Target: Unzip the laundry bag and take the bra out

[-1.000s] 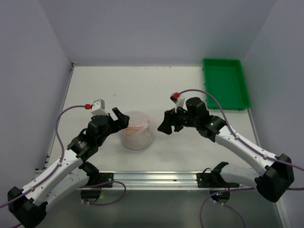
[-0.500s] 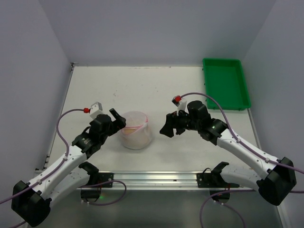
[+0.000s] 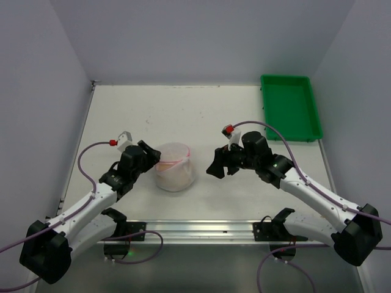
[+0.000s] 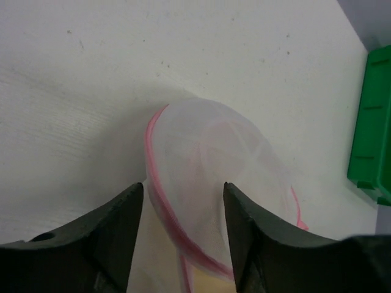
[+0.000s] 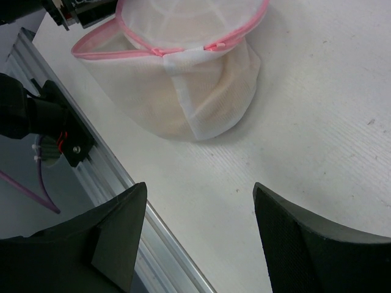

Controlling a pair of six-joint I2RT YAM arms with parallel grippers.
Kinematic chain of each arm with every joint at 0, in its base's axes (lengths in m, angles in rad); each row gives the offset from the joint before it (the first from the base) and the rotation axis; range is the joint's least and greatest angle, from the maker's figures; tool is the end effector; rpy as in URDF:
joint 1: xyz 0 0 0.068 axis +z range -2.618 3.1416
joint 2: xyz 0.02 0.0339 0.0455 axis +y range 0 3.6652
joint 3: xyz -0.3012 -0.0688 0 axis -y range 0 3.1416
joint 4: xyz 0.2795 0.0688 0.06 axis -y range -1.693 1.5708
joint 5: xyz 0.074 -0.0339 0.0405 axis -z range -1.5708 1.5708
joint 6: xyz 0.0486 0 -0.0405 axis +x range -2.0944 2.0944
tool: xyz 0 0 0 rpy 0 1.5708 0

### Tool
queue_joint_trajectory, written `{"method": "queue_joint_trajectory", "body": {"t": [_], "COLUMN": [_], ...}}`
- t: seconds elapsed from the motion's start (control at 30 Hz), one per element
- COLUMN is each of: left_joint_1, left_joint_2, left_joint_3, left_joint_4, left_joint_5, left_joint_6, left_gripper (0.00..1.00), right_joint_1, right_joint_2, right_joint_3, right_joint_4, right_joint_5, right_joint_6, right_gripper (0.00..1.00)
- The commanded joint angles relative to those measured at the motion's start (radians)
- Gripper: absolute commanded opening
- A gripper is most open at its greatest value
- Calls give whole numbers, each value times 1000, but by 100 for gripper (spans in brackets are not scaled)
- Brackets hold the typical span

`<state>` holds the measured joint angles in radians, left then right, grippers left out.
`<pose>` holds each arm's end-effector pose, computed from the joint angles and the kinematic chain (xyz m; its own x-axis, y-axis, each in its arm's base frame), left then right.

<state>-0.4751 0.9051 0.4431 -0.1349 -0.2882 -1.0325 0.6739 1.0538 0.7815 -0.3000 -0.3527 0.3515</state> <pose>0.1936 -0.0841 0.2117 -0.4533 -0.6925 -0.5612 -0.3115 0.7130 -0.6282 0.1904 0.1735 0.2932 -0.6771 -0.1272 -0.7248 -0.6172 0.6347 0.4651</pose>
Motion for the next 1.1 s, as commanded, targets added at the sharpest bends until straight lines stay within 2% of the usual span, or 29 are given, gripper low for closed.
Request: {"method": "queue_joint_trajectory", "body": {"t": [0.0, 0.07, 0.13, 0.17, 0.23, 0.27, 0.3, 0.37, 0.47, 0.57, 0.67, 0.73, 0.87, 0.97, 1.0, 1.07], "left_joint_1": [16, 21, 21, 23, 24, 24, 24, 24, 24, 18, -8, -51, -161, -298, -378, -446], "left_joint_2": [3, 9, 24, 31, 41, 41, 37, 29, 25, 35, 31, 23, 20, 60, 75, 142], "left_joint_3": [-10, -9, -1, 2, 11, 17, 40, 74, 169, 270, 292, 290, 250, 247, 252, 290], "left_joint_4": [116, 159, 167, 170, 169, 166, 159, 150, 152, 159, 201, 221, 235, 250, 251, 239], "left_joint_5": [-2, -2, 0, 0, 3, 1, -2, -5, 4, 69, 173, 231, 270, 241, 195, 158], "left_joint_6": [-23, -24, -23, -20, -14, -8, 9, 52, 194, 333, 481, 523, 574, 584, 594, 611], "left_gripper": [54, 40, 32, 22, 13, 3, 0, 0, 0, 0, 0, 0, 13, 22, 25, 43], "right_joint_1": [6, 4, 4, 6, 4, 4, 6, 4, 4, 4, 6, 6, 4, 4, 4, 3], "right_joint_2": [-26, -31, -32, -37, -37, -35, -34, -34, -38, -43, -58, -81, -147, -227, -251, -340], "right_joint_3": [-13, -14, -16, -16, -18, -18, -18, -21, -28, -34, -44, -53, -86, -117, -142, -171], "right_joint_4": [22, 25, 27, 27, 25, 27, 24, 24, 32, 38, 47, 50, 52, 44, 39, 38], "right_joint_5": [3, 3, 4, 3, 4, 3, 3, 6, 18, 35, 64, 99, 260, 352, 423, 472], "right_joint_6": [-19, -19, -19, -17, -17, -20, -20, -20, -14, -8, 3, 13, 75, 151, 171, 220], "right_gripper": [72, 72, 72, 72, 72, 72, 72, 72, 72, 71, 71, 71, 72, 76, 78, 79]}}
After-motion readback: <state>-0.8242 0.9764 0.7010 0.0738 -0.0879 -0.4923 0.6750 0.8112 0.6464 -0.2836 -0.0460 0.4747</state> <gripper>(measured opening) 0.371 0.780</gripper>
